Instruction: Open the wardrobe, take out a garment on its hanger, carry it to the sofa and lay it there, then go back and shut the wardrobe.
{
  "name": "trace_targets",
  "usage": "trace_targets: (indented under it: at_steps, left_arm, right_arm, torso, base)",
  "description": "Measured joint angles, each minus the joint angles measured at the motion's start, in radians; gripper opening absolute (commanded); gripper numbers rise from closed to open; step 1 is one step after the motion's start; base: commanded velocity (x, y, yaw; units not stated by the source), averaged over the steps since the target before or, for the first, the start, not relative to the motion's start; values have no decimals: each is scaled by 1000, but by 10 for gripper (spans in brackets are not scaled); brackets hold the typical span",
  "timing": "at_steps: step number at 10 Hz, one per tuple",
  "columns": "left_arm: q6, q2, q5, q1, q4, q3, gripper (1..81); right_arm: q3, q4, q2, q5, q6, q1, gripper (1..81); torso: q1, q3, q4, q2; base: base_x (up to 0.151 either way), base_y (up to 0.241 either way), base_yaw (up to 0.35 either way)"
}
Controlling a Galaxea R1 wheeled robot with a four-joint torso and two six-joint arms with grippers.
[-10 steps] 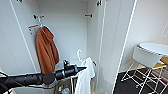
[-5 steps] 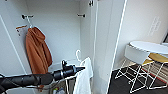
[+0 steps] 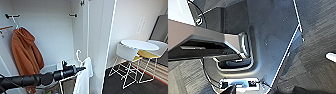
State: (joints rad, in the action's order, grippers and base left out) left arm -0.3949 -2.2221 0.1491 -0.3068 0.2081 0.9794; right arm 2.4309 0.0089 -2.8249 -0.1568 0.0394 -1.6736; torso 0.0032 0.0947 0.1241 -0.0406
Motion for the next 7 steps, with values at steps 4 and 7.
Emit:
trace_targets:
  at_steps: [4, 7]
  left_arm:
    - [0, 0, -3, 0, -10, -1, 10]
    - [0, -1, -4, -4, -11, -1, 10]
  right_arm:
    - [-45, 21, 19, 0, 0, 0, 811]
    - [-46, 21, 14, 8, 0, 1, 811]
  torso:
    - [0, 0, 0, 0]
    - [0, 0, 0, 0]
  base:
    - [0, 0, -217]
    - [0, 0, -219]
